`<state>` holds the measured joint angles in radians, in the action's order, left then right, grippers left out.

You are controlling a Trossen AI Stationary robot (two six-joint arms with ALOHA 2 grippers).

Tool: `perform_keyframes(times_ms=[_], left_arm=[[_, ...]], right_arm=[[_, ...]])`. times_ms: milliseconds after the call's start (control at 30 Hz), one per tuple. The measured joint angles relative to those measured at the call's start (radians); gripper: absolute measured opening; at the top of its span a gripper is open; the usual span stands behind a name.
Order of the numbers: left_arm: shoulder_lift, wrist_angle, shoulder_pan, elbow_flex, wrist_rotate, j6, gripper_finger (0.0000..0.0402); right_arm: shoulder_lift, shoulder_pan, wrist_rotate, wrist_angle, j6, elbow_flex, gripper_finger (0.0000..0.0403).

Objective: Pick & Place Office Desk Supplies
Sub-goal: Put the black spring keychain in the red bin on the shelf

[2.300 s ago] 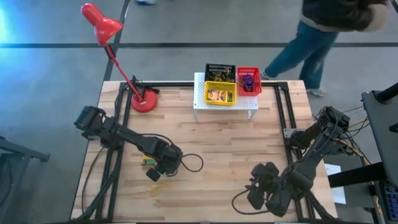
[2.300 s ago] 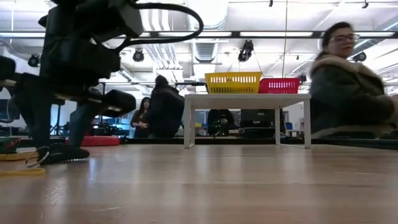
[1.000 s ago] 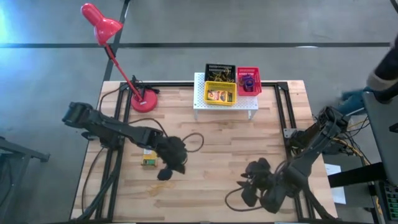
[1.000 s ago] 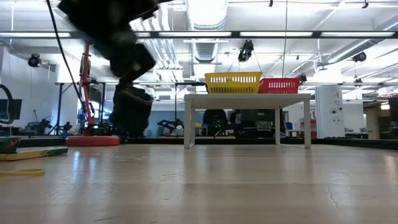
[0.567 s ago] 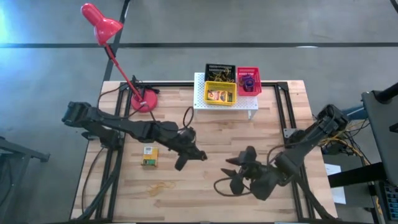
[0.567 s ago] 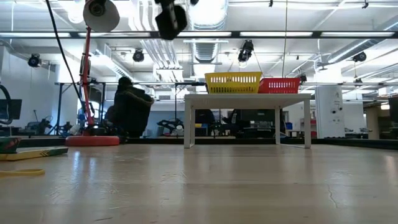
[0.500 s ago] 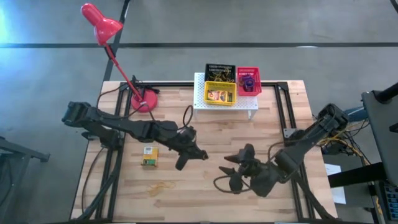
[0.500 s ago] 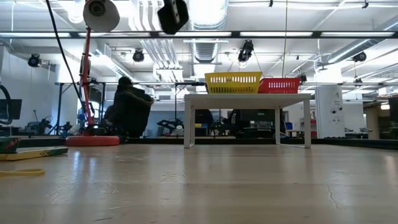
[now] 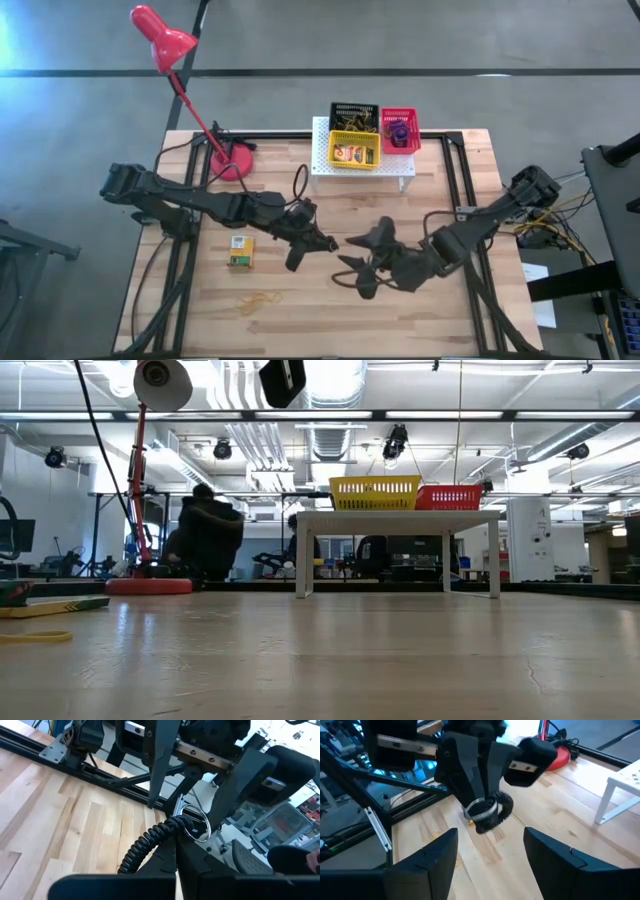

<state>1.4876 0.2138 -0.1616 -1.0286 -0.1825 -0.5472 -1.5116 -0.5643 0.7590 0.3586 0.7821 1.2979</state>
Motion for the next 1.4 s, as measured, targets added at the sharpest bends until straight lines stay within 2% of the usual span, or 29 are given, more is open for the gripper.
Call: perform_keyframes(times_ms=[200, 600, 700, 900, 1000, 1133, 1267, 1400], left_arm=[[0.000, -0.001, 0.000, 0.000, 0.000, 0.000, 0.0001], [0.000, 0.002, 0.001, 0.000, 0.003, 0.000, 0.0001], [0.000, 0.003, 0.000, 0.000, 0.002, 0.000, 0.0001], [0.000, 0.000, 0.000, 0.000, -0.001, -0.001, 0.0009], [0.000, -0.006, 0.000, 0.001, -0.001, 0.025, 0.0043], [0.000, -0.012, 0.001, 0.001, -0.004, 0.069, 0.0119], [0.000, -0.007, 0.001, 0.001, -0.033, 0.079, 0.0196], [-0.002, -0.015, 0.001, 0.000, -0.088, 0.089, 0.0254]], right_arm=[[-0.009, 0.026, -0.034, -0.064, -0.056, 0.000, 0.0194], [-0.027, 0.084, -0.099, -0.096, -0.058, 0.000, 0.0137], [-0.023, 0.087, -0.109, -0.107, -0.064, 0.000, 0.0110], [-0.020, 0.086, -0.113, -0.102, -0.063, 0.000, 0.0027], [-0.019, 0.085, -0.117, -0.103, -0.045, 0.000, 0.0018], [-0.015, 0.085, -0.133, -0.080, 0.041, 0.001, 0.0018], [-0.013, 0.084, -0.162, 0.032, 0.174, 0.001, 0.0018], [-0.009, 0.086, -0.215, 0.147, 0.299, -0.001, 0.0018]])
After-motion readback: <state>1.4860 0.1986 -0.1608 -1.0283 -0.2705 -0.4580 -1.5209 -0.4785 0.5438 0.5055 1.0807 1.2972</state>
